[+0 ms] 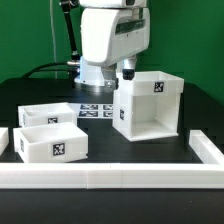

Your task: Assemble drawer

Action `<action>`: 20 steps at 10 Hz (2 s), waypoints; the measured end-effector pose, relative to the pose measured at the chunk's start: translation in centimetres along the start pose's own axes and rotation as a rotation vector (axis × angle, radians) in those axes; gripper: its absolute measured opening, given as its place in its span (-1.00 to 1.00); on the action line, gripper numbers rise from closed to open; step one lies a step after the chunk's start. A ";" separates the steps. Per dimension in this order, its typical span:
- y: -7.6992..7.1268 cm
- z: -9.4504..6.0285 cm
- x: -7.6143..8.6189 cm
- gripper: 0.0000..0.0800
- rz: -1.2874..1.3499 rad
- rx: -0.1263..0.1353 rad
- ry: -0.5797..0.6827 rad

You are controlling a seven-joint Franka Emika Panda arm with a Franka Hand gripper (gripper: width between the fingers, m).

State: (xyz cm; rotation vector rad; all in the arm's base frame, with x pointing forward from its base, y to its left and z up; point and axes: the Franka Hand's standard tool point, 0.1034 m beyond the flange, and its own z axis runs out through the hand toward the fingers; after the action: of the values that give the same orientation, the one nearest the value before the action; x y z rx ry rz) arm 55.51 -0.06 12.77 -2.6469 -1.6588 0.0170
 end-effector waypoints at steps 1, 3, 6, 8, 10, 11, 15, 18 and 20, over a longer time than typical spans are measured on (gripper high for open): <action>0.0 0.0 0.0 0.62 -0.002 0.000 0.000; 0.0 0.0 0.0 0.62 -0.002 0.000 0.000; -0.9 -0.5 -0.5 0.62 0.082 -0.011 0.000; -3.3 -0.9 -0.7 0.62 0.191 -0.004 -0.013; -5.3 -1.6 0.0 0.62 0.315 -0.005 -0.020; -6.0 -1.6 0.3 0.62 0.317 -0.004 -0.021; -6.1 -1.4 0.1 0.62 0.466 -0.001 -0.023; -10.1 -1.0 0.7 0.62 0.737 0.011 -0.051; -12.7 -1.4 1.9 0.62 0.762 0.017 -0.052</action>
Offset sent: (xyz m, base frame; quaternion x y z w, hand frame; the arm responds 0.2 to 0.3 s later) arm 0.0000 0.0000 0.0000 0.0000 0.0000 0.0000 1.0000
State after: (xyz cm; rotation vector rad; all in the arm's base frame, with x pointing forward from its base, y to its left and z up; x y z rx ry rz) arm 44.90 7.15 14.42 -3.0906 -0.5582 0.1071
